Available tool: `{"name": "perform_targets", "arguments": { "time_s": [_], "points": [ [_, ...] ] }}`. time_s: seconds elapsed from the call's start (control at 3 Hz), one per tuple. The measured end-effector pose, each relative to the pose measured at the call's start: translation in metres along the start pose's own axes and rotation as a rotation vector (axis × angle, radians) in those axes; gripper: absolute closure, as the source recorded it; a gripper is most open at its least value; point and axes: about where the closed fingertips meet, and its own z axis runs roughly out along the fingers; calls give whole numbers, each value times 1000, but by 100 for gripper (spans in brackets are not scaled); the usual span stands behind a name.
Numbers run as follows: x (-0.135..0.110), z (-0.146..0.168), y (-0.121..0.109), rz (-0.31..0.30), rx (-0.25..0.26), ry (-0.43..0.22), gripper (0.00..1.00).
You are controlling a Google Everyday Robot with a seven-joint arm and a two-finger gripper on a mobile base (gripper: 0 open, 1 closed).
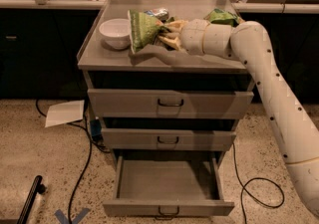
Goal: Pick green jalapeno chip bag from bottom drawer and place on counter
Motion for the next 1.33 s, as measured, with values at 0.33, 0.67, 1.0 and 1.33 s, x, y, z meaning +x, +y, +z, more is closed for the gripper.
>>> {"name": "perform_targets", "arguments": {
  "time_s": [0.33,0.67,1.0,1.33],
  "points": [
    [0,0,0,0,0,0,58],
    [0,0,0,0,0,0,34],
    [0,0,0,0,0,0,11],
    [0,0,0,0,0,0,0]
  ]
}}
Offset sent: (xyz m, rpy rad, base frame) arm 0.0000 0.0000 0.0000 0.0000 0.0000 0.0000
